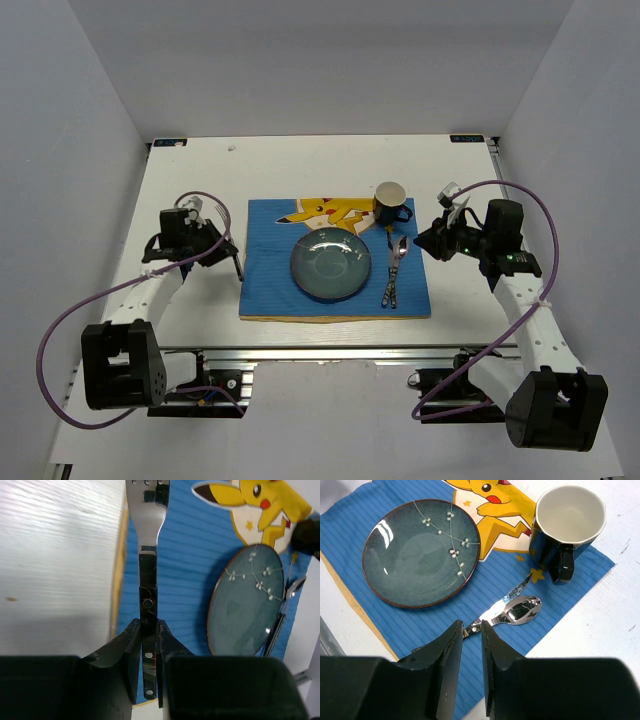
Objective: Set the dinner table for one person
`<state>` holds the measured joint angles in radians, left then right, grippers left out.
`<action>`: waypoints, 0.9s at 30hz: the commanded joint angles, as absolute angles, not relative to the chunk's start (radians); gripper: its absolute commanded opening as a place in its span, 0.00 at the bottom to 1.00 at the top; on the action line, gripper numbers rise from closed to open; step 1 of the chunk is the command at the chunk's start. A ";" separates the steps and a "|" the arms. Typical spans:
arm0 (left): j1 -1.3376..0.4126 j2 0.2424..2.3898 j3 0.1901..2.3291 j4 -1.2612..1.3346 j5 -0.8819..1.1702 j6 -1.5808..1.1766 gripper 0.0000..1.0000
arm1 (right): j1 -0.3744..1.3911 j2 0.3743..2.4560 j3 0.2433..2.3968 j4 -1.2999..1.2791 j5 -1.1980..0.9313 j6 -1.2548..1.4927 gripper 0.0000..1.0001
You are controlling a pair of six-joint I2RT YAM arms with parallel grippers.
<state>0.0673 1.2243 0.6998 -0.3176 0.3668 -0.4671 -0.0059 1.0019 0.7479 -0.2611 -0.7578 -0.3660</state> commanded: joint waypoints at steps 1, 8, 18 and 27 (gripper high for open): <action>-0.026 1.207 0.655 -0.224 0.374 -0.557 0.00 | -0.002 0.982 0.742 -0.259 -0.750 -0.374 0.27; -0.193 1.258 0.658 -0.204 0.273 -0.598 0.00 | -0.002 0.962 0.736 -0.308 -0.723 -0.417 0.28; -0.386 1.331 0.660 -0.219 0.114 -0.641 0.00 | -0.002 0.946 0.706 -0.334 -0.695 -0.454 0.30; -0.456 1.374 0.683 -0.278 -0.040 -0.670 0.12 | -0.002 0.937 0.703 -0.347 -0.683 -0.466 0.34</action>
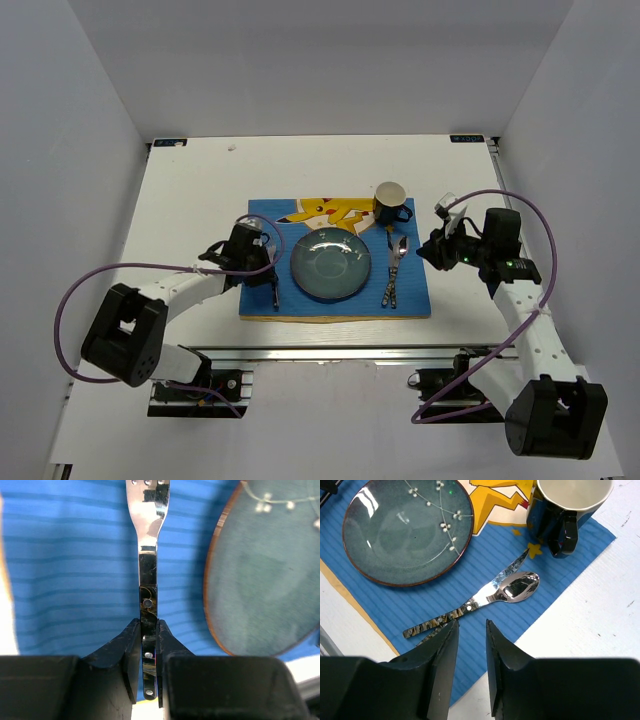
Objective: Set the dinner table for one person
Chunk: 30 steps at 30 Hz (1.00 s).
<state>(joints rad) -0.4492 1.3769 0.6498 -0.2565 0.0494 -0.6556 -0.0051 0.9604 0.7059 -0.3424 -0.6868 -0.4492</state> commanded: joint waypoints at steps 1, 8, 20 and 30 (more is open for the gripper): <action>-0.460 1.374 0.686 -0.284 -0.051 -0.669 0.15 | -0.002 0.936 0.703 -0.347 -0.681 -0.468 0.35; -0.479 1.385 0.692 -0.298 -0.078 -0.681 0.32 | -0.003 0.934 0.703 -0.368 -0.666 -0.485 0.40; -0.494 1.229 0.768 -0.408 -0.141 -0.683 0.64 | -0.003 0.914 0.752 -0.416 -0.632 -0.476 0.65; -0.494 1.036 0.916 -0.473 -0.222 -0.589 0.98 | -0.023 0.914 0.856 -0.391 -0.461 -0.228 0.89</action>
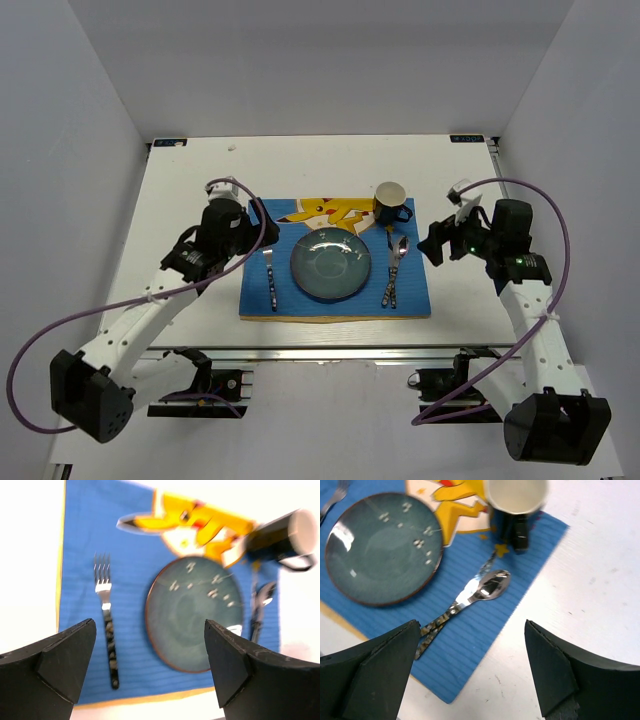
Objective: Set the dinner table for one person
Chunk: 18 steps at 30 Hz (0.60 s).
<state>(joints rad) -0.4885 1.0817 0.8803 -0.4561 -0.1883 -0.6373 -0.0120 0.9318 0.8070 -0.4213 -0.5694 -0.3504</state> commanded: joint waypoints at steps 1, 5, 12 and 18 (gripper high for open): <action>-0.494 1.026 0.919 -0.453 -0.218 -0.578 0.98 | -0.023 0.910 0.848 -0.374 -0.425 -0.194 0.89; -0.494 0.993 0.923 -0.394 -0.195 -0.538 0.98 | -0.023 0.925 0.862 -0.387 -0.336 -0.117 0.89; -0.494 0.965 0.905 -0.333 -0.149 -0.525 0.98 | -0.025 0.991 0.937 -0.500 -0.233 -0.051 0.89; -0.494 0.933 0.884 -0.333 -0.144 -0.529 0.98 | -0.025 0.960 0.930 -0.496 -0.181 -0.029 0.89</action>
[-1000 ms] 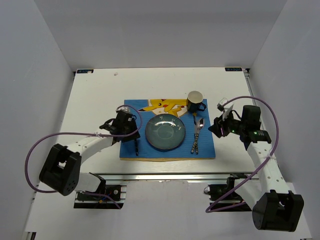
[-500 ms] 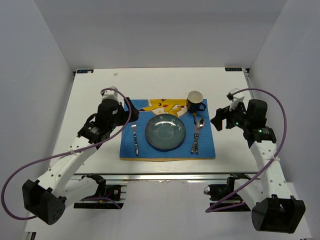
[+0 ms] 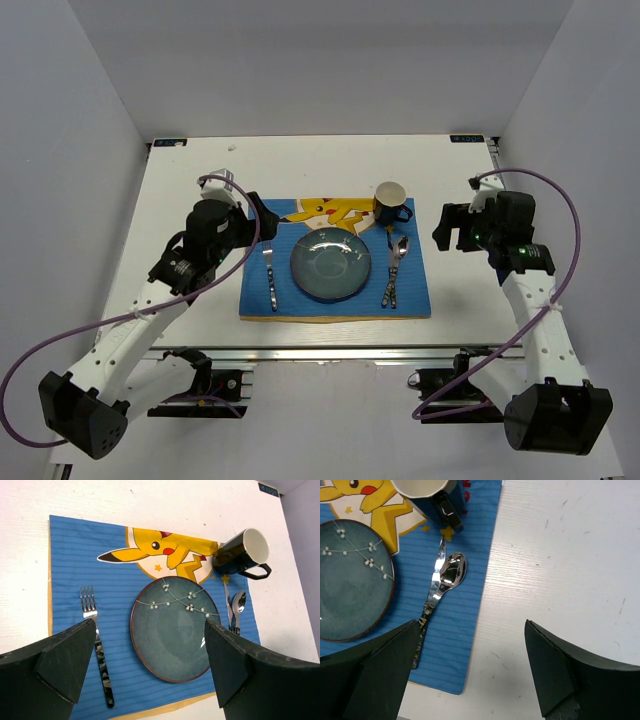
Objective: Set the dinner table for one person
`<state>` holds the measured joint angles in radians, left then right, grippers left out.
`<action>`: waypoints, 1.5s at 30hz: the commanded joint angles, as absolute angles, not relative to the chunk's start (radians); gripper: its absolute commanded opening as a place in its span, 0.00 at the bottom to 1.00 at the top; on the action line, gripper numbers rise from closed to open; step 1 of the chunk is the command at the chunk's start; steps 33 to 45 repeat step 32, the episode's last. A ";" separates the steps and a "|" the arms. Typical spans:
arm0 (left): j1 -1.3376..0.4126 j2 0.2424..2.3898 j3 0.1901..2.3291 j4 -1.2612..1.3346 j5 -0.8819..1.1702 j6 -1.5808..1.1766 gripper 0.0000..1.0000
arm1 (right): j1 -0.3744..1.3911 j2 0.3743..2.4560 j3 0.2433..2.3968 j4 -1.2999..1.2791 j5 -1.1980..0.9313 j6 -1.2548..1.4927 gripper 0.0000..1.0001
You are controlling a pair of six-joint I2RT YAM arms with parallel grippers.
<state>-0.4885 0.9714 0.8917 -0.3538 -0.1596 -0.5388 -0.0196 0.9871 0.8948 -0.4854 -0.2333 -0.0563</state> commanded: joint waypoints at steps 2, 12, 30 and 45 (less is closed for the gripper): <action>-0.494 0.922 0.881 -0.337 -0.153 -0.528 0.98 | -0.025 0.950 0.927 -0.492 -0.172 -0.034 0.89; -0.495 0.893 0.873 -0.348 -0.170 -0.525 0.98 | -0.025 0.922 0.904 -0.471 -0.158 -0.052 0.89; -0.494 0.850 0.845 -0.365 -0.193 -0.528 0.98 | -0.025 0.908 0.874 -0.480 -0.179 -0.078 0.89; -0.494 0.850 0.844 -0.367 -0.193 -0.528 0.98 | -0.025 0.904 0.868 -0.482 -0.198 -0.101 0.89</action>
